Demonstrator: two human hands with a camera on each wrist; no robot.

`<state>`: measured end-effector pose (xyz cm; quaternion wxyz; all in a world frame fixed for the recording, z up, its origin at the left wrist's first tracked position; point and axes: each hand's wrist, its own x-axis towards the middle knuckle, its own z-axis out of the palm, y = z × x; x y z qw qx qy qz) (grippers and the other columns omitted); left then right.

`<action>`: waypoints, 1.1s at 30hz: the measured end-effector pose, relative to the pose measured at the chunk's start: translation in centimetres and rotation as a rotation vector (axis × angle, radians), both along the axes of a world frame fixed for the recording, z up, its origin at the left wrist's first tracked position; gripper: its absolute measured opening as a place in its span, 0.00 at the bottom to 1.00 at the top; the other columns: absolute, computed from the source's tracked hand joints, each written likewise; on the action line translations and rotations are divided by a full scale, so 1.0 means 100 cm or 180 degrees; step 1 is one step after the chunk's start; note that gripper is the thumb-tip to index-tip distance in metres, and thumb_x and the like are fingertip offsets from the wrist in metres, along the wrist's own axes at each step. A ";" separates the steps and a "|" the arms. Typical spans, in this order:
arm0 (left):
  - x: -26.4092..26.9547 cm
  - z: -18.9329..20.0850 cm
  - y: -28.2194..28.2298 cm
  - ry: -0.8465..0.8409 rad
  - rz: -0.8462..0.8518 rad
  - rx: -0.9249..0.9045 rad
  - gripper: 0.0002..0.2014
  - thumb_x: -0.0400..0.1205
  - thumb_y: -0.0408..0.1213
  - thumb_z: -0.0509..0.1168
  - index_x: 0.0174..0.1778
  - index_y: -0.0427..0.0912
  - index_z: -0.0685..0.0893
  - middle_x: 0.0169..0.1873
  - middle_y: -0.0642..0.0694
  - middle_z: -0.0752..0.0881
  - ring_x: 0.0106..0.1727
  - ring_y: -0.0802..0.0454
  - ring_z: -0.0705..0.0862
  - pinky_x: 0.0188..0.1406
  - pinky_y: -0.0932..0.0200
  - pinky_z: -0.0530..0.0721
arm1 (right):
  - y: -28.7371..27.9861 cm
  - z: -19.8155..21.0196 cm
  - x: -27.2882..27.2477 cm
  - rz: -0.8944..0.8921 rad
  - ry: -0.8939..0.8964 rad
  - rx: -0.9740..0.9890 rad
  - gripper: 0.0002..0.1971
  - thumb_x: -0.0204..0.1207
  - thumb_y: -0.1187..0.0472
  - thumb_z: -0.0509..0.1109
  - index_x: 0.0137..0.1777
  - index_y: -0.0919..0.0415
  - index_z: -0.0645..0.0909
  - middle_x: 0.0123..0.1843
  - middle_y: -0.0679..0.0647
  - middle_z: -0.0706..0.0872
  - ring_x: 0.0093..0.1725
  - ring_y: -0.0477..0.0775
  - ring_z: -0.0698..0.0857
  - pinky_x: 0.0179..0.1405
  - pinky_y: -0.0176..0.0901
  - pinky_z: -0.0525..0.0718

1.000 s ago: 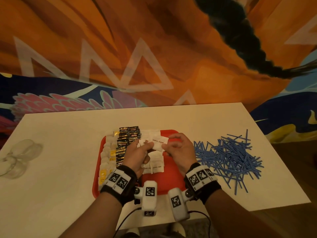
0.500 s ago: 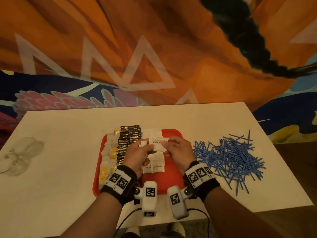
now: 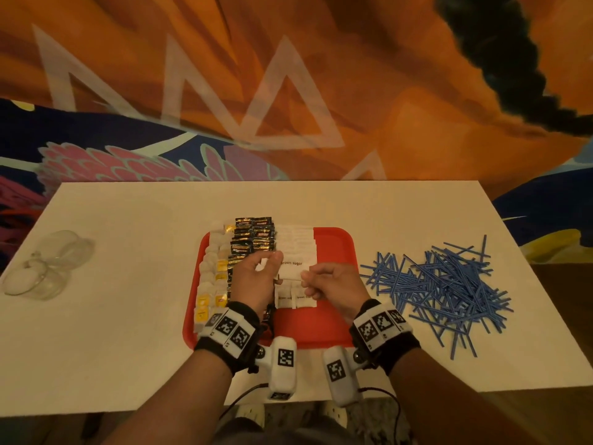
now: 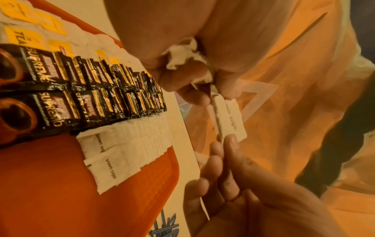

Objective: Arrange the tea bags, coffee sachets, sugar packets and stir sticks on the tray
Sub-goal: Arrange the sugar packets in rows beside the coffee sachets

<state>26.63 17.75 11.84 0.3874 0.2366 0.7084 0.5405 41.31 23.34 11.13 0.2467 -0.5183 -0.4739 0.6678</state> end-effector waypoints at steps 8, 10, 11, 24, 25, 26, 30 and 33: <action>-0.013 -0.012 -0.009 -0.0147 0.0020 -0.0148 0.06 0.84 0.43 0.70 0.42 0.50 0.89 0.30 0.53 0.84 0.25 0.58 0.76 0.22 0.66 0.74 | 0.000 -0.023 -0.016 0.0088 -0.0169 -0.0115 0.15 0.72 0.66 0.79 0.56 0.72 0.83 0.37 0.57 0.89 0.32 0.46 0.86 0.30 0.36 0.82; -0.021 -0.017 -0.013 -0.0275 0.0096 -0.0260 0.07 0.84 0.45 0.70 0.43 0.49 0.89 0.32 0.49 0.88 0.30 0.54 0.82 0.23 0.63 0.75 | 0.001 -0.032 -0.015 0.0055 -0.0365 -0.0076 0.14 0.73 0.64 0.79 0.56 0.69 0.83 0.37 0.55 0.90 0.33 0.45 0.87 0.32 0.36 0.83; -0.026 -0.020 -0.015 -0.0367 0.0129 -0.0340 0.07 0.84 0.46 0.70 0.46 0.48 0.89 0.34 0.48 0.89 0.32 0.54 0.84 0.23 0.62 0.76 | 0.002 -0.039 -0.012 0.0070 -0.0527 -0.0061 0.13 0.73 0.63 0.79 0.55 0.65 0.83 0.38 0.55 0.90 0.34 0.45 0.87 0.35 0.37 0.84; -0.081 -0.045 -0.072 -0.0628 0.0268 -0.0658 0.10 0.85 0.44 0.68 0.48 0.41 0.89 0.29 0.49 0.85 0.28 0.56 0.79 0.17 0.67 0.72 | -0.010 -0.129 -0.020 0.0495 -0.1848 -0.0325 0.11 0.76 0.55 0.76 0.57 0.53 0.84 0.46 0.50 0.88 0.40 0.42 0.84 0.29 0.25 0.77; -0.085 -0.046 -0.074 -0.0628 0.0285 -0.0654 0.11 0.85 0.44 0.68 0.49 0.40 0.89 0.29 0.48 0.84 0.29 0.55 0.79 0.18 0.68 0.72 | -0.009 -0.134 -0.023 0.0426 -0.1867 -0.0315 0.10 0.75 0.54 0.77 0.55 0.52 0.84 0.49 0.50 0.89 0.44 0.45 0.86 0.39 0.31 0.83; -0.088 -0.048 -0.077 -0.0620 0.0304 -0.0661 0.11 0.85 0.45 0.68 0.48 0.40 0.89 0.29 0.49 0.84 0.29 0.55 0.79 0.18 0.67 0.72 | -0.009 -0.139 -0.027 0.0361 -0.1917 -0.0291 0.08 0.74 0.53 0.78 0.51 0.50 0.85 0.53 0.50 0.88 0.49 0.48 0.86 0.50 0.40 0.86; -0.097 -0.053 -0.082 -0.0612 0.0383 -0.0703 0.10 0.84 0.46 0.69 0.47 0.43 0.90 0.29 0.51 0.85 0.31 0.54 0.81 0.21 0.64 0.72 | -0.009 -0.140 -0.036 0.0437 -0.2417 0.0008 0.09 0.74 0.51 0.77 0.45 0.54 0.83 0.45 0.45 0.81 0.47 0.46 0.78 0.41 0.36 0.76; -0.100 -0.056 -0.082 -0.0667 0.0404 -0.0718 0.10 0.84 0.47 0.69 0.47 0.44 0.90 0.29 0.49 0.85 0.33 0.51 0.80 0.25 0.59 0.72 | -0.011 -0.136 -0.038 0.0310 -0.2520 0.0148 0.10 0.72 0.52 0.78 0.44 0.55 0.81 0.39 0.45 0.80 0.41 0.45 0.77 0.29 0.35 0.67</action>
